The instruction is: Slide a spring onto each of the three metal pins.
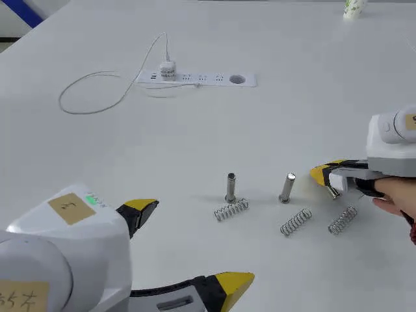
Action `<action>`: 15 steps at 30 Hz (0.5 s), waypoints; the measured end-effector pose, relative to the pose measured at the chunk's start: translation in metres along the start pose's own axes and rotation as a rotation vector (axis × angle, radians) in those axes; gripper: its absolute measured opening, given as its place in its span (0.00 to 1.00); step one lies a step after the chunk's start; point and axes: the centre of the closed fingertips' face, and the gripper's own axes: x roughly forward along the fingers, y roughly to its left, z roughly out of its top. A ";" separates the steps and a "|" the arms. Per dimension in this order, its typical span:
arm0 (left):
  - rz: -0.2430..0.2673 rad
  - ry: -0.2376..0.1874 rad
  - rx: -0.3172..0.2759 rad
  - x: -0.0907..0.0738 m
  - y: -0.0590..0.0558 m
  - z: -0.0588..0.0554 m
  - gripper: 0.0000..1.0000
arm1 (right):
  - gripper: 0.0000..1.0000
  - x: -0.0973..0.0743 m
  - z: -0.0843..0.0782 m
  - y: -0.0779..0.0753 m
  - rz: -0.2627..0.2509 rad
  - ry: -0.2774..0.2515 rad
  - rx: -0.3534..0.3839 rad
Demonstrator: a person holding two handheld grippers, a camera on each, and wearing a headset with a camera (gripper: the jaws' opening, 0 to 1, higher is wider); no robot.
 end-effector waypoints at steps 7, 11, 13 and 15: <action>-0.007 -0.001 0.006 -0.001 -0.003 0.000 0.87 | 0.09 -0.014 0.006 0.002 -0.003 -0.026 0.005; -0.008 -0.009 0.010 -0.002 -0.004 0.003 0.87 | 0.09 -0.021 0.008 0.003 -0.005 -0.036 0.004; -0.008 -0.012 0.012 -0.002 -0.004 0.003 0.87 | 0.09 -0.023 0.009 0.004 -0.006 -0.037 0.001; -0.008 -0.012 0.014 -0.003 -0.004 0.004 0.86 | 0.09 -0.026 0.009 0.005 -0.009 -0.035 -0.006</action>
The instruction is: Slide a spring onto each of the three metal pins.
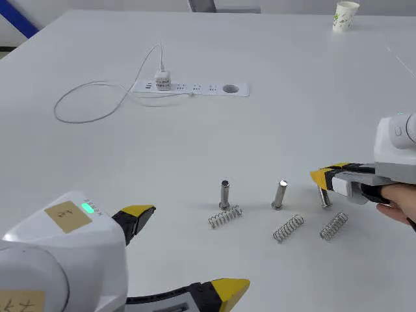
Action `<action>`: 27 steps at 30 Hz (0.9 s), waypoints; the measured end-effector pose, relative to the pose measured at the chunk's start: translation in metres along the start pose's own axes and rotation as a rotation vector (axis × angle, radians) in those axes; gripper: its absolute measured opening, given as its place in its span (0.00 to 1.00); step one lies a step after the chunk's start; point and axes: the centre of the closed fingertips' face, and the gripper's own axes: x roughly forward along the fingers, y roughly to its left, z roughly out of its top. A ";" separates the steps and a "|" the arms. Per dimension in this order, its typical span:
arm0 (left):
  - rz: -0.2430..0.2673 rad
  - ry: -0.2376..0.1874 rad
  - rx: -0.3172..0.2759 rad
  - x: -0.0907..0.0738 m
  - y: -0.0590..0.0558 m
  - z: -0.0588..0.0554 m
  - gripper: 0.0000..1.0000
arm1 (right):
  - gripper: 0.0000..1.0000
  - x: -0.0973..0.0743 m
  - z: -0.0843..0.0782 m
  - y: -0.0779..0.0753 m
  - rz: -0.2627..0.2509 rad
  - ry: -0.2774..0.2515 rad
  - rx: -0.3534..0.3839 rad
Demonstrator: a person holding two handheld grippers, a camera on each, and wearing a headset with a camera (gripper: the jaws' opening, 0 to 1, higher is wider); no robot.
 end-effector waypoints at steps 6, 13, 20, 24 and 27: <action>-0.001 -0.003 0.002 -0.002 -0.001 0.000 0.86 | 0.09 -0.009 -0.001 0.003 -0.003 -0.002 -0.025; -0.002 -0.005 0.006 -0.005 -0.002 0.000 0.85 | 0.09 -0.019 -0.003 0.005 -0.013 0.002 -0.038; -0.002 -0.006 0.011 -0.007 -0.002 -0.001 0.84 | 0.09 -0.026 -0.007 0.005 -0.023 0.008 -0.044; -0.001 -0.006 0.018 -0.008 -0.002 0.000 0.82 | 0.09 -0.030 -0.010 0.005 -0.027 0.017 -0.051; 0.001 -0.004 0.024 -0.008 -0.002 0.000 0.81 | 0.09 -0.030 -0.011 0.005 -0.027 0.018 -0.053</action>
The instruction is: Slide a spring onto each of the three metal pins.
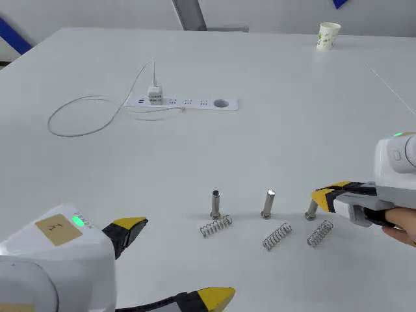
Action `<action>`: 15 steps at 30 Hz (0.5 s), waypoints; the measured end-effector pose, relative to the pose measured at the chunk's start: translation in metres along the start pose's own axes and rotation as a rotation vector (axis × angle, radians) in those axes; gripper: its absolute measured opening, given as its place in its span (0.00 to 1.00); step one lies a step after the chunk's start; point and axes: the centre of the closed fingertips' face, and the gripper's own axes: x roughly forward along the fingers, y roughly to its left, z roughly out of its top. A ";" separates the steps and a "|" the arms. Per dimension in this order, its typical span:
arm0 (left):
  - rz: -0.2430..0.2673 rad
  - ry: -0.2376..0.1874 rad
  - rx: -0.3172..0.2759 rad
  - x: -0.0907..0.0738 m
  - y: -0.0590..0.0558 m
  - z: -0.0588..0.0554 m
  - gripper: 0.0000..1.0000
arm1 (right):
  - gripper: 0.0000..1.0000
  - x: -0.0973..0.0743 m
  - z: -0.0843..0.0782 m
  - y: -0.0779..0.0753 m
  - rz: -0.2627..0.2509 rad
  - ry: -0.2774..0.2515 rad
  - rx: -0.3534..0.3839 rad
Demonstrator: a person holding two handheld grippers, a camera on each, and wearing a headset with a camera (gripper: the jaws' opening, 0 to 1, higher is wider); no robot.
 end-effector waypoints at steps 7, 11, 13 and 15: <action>0.003 0.007 0.011 -0.001 0.000 0.000 0.79 | 0.09 0.000 -0.002 0.002 0.001 0.012 -0.006; 0.005 0.010 0.019 -0.002 0.001 -0.001 0.79 | 0.09 0.000 -0.003 0.002 0.001 0.015 -0.009; 0.005 0.014 0.023 -0.002 0.001 -0.001 0.78 | 0.09 0.000 -0.003 0.002 0.003 0.015 -0.006; 0.005 0.017 0.026 -0.002 0.001 -0.001 0.78 | 0.09 0.000 -0.003 0.002 0.007 0.017 -0.002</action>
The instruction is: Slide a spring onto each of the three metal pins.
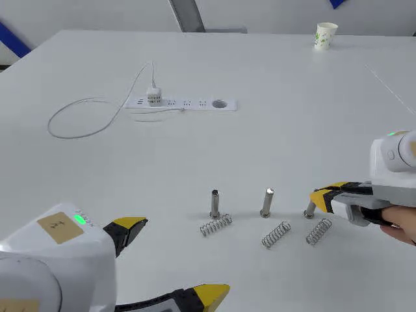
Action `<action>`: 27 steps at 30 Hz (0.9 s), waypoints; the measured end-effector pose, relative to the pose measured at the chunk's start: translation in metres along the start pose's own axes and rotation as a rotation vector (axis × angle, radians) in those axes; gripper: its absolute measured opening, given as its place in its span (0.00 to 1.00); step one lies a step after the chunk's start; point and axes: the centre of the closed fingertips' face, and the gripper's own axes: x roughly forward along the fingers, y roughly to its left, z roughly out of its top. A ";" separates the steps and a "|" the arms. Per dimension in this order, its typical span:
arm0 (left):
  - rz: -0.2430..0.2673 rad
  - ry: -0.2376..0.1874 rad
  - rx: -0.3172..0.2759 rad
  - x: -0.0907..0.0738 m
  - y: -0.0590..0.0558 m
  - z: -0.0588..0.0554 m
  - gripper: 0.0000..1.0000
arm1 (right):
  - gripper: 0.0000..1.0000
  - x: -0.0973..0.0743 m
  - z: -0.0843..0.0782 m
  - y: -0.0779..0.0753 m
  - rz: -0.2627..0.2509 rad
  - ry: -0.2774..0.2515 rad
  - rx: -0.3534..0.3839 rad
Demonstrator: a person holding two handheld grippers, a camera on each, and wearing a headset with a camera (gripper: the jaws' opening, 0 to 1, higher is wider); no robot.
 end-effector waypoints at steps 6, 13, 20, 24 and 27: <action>-0.001 -0.009 0.010 0.001 0.000 0.003 0.78 | 0.10 -0.002 -0.001 0.001 0.004 -0.004 0.000; 0.002 -0.003 0.037 0.002 0.003 0.004 0.77 | 0.20 -0.011 0.005 0.001 0.006 -0.041 0.014; -0.009 0.011 0.042 0.007 0.004 0.001 0.74 | 0.28 -0.023 0.012 0.002 0.007 -0.088 0.020; -0.016 0.018 0.052 0.012 0.006 0.000 0.71 | 0.33 -0.030 0.016 0.008 0.031 -0.123 0.012; -0.015 0.015 0.054 0.015 0.010 0.000 0.69 | 0.38 -0.036 0.017 0.012 0.051 -0.145 0.010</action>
